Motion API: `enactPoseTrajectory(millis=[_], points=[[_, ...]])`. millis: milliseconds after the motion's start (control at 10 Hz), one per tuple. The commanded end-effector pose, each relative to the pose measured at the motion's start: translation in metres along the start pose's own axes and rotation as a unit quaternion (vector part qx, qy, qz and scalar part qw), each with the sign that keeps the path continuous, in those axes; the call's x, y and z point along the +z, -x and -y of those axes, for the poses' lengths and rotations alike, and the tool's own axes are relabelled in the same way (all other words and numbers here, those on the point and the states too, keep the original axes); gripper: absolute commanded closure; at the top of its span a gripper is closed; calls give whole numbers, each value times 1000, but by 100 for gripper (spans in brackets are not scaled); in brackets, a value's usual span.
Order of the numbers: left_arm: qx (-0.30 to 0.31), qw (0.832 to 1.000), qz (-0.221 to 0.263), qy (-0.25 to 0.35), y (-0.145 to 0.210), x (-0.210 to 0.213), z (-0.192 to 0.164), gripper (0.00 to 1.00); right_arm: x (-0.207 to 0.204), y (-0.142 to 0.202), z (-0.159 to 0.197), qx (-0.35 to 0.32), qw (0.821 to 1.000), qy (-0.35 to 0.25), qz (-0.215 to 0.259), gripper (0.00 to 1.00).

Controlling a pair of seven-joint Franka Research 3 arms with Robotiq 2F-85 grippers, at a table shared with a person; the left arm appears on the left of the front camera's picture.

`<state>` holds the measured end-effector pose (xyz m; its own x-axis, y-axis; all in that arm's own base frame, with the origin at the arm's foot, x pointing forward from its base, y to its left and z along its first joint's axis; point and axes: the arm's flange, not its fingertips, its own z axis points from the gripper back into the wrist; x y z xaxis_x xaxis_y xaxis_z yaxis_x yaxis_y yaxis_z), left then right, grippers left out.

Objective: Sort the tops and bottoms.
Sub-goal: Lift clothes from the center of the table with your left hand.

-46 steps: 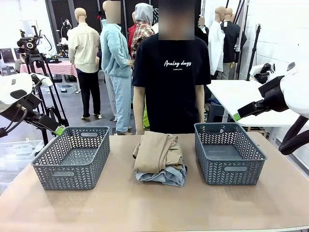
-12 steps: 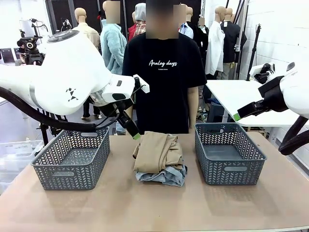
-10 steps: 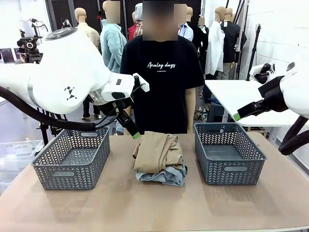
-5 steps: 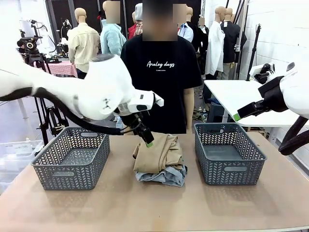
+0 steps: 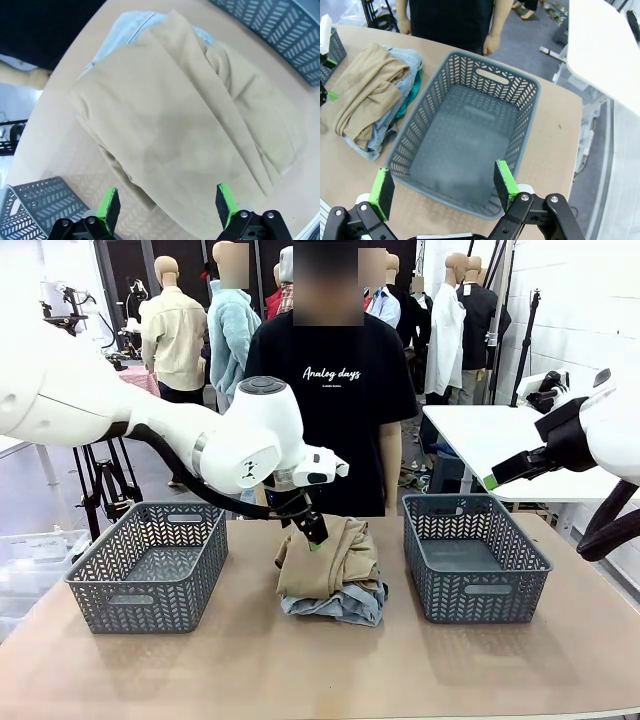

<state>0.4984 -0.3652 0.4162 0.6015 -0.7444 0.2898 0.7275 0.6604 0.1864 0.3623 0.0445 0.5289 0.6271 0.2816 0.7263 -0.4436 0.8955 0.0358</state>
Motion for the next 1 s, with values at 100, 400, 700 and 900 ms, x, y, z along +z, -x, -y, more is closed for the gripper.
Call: enactPoseTrajectory(millis=[100,400,700,900], points=[[24,1000,0,5,-14,-10,3,0,-2,0,0,-5,1000,0,-3,0],[41,999,-8,34,-15,-19,-2,0,-2,0,0,-5,1000,0,-3,0],[48,997,-13,60,-13,-26,-8,47,-2,0,0,-5,1000,0,-3,0],[54,996,-18,65,-12,-27,-8,87,-2,0,0,-5,1000,0,-3,0]])
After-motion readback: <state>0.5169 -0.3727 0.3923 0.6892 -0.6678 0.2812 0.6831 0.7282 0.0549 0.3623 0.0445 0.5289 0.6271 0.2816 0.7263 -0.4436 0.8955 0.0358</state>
